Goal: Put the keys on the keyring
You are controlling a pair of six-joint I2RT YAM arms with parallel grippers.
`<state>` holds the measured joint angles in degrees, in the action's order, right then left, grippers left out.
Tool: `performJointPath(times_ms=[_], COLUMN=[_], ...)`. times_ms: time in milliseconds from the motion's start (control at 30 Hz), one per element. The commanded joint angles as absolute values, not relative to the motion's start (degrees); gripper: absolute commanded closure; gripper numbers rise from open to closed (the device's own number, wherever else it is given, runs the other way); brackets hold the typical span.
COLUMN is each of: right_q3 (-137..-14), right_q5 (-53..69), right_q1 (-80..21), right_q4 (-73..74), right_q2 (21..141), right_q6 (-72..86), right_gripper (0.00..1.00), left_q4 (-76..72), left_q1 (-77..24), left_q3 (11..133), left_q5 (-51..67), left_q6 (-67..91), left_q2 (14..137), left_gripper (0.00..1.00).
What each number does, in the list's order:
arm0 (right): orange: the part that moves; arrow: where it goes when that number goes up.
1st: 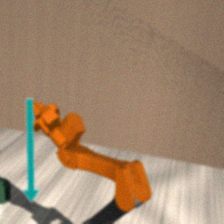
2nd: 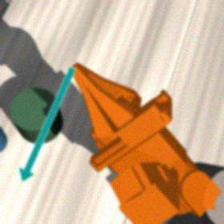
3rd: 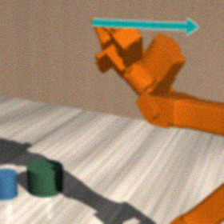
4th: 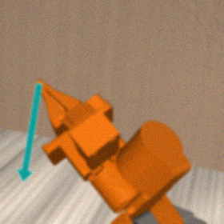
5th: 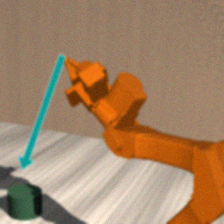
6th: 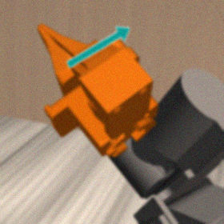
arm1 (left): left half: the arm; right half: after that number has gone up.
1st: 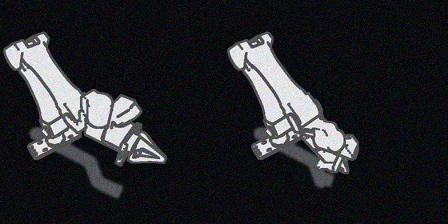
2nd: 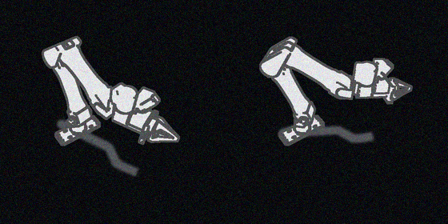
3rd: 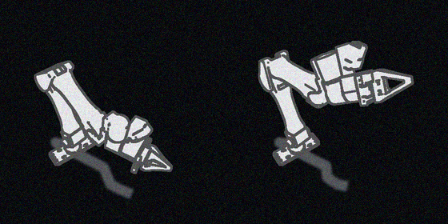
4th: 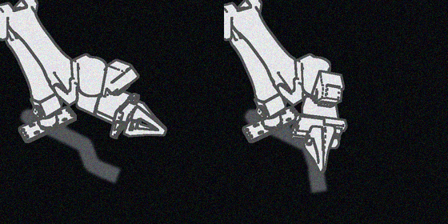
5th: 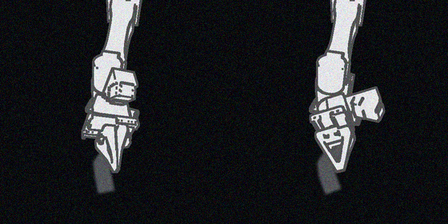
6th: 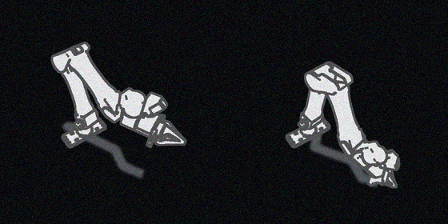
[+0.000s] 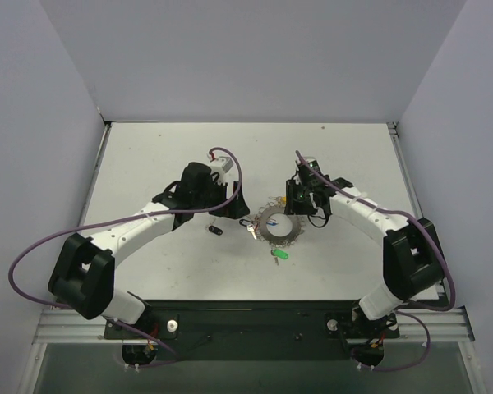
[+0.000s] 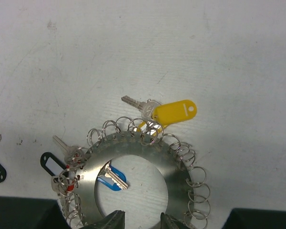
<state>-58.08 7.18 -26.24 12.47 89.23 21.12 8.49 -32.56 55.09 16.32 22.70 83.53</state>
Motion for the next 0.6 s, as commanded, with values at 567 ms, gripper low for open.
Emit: performJointPath(times_ms=[567], right_q3=[-63.81], right_q5=[4.48], right_q1=[-24.88], right_q4=[15.03], right_q2=[94.13], right_q6=[20.92], right_gripper=[0.64], left_q4=[8.88], left_q1=[-33.4], left_q3=[60.55], left_q5=[16.79], left_q6=[21.27], left_q2=[88.06], left_gripper=[0.04])
